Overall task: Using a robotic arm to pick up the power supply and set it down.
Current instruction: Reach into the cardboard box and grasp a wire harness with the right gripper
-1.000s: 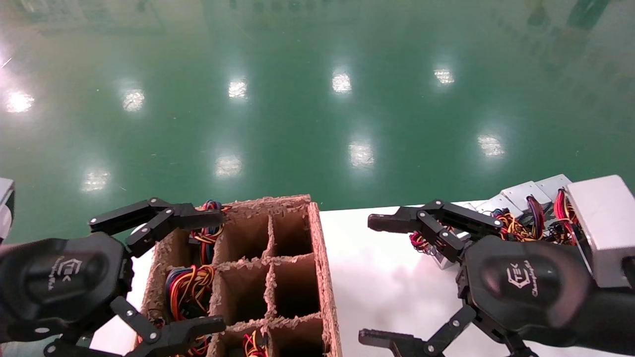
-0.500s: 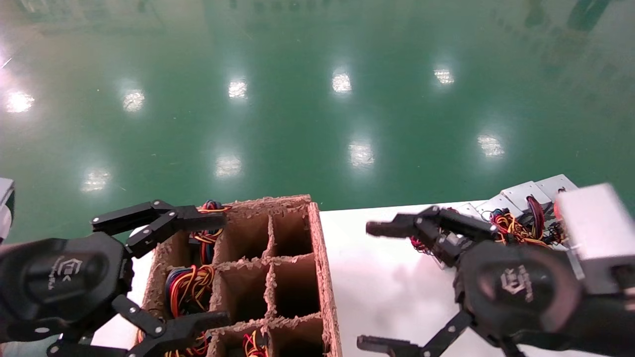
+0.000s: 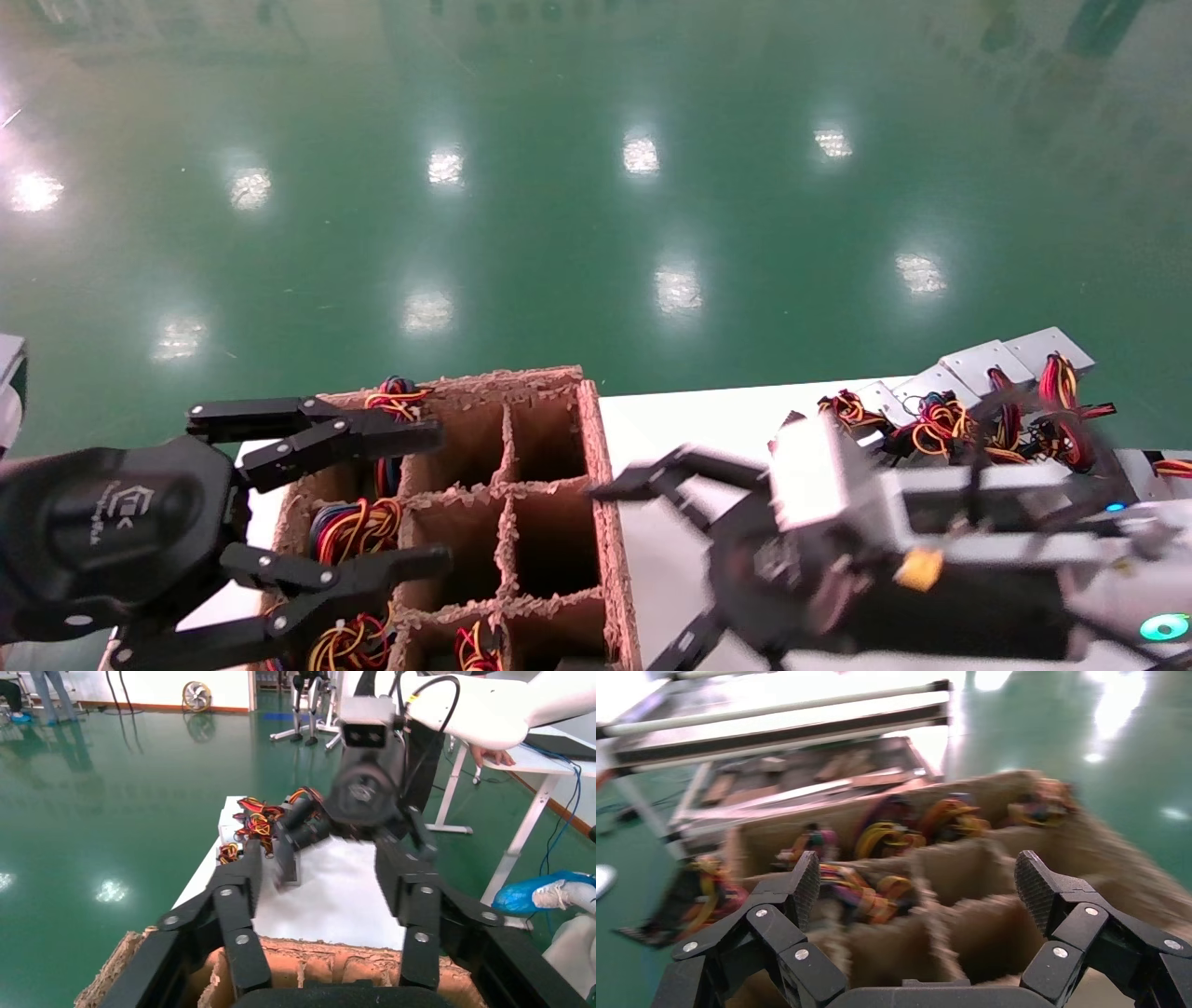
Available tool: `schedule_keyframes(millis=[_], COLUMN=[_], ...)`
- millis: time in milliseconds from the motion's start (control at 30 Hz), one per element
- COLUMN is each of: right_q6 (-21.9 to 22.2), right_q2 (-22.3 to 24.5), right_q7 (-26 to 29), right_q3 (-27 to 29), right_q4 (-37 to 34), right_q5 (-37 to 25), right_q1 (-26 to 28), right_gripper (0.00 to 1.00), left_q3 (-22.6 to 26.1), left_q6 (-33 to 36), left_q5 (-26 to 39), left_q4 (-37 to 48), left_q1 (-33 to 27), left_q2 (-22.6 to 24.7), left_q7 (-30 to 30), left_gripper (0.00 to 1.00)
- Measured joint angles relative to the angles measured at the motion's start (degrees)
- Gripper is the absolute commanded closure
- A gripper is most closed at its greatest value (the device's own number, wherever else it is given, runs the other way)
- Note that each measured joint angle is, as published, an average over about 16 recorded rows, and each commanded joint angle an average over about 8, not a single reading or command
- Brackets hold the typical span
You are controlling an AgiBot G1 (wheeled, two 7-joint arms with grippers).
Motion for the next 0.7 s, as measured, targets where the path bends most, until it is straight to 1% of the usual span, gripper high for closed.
schedule_keyframes(millis=[167, 367, 533, 700], right_q6=[-2.74, -5.68, -6.70, -6.55], right_q2=[-1.93, -2.45, -2.18, -2.39], right_q7=[0.86, 0.08, -1.70, -3.63], right_q3=[-2.61, -6.15, -9.37, -12.60], right_q4=[0.42, 0.94, 1.22, 0.97], right_q5=[-0.50, 0.94, 2.59, 3.63], right_q1=[0.62, -0.10, -1.21, -1.89], right_gripper=[0.00, 0.00, 0.00, 0.00], left_q3=[0.00, 0.00, 0.00, 0.00], left_q6=[0.00, 0.00, 0.00, 0.00], left_q5=[0.00, 0.00, 0.00, 0.00], left_q4=[0.00, 0.00, 0.00, 0.00], left_q1=[0.00, 0.00, 0.00, 0.00], left_q2=[0.00, 0.00, 0.00, 0.00], left_q7=[0.00, 0.00, 0.00, 0.00], left_gripper=[1.00, 1.00, 1.00, 1.00])
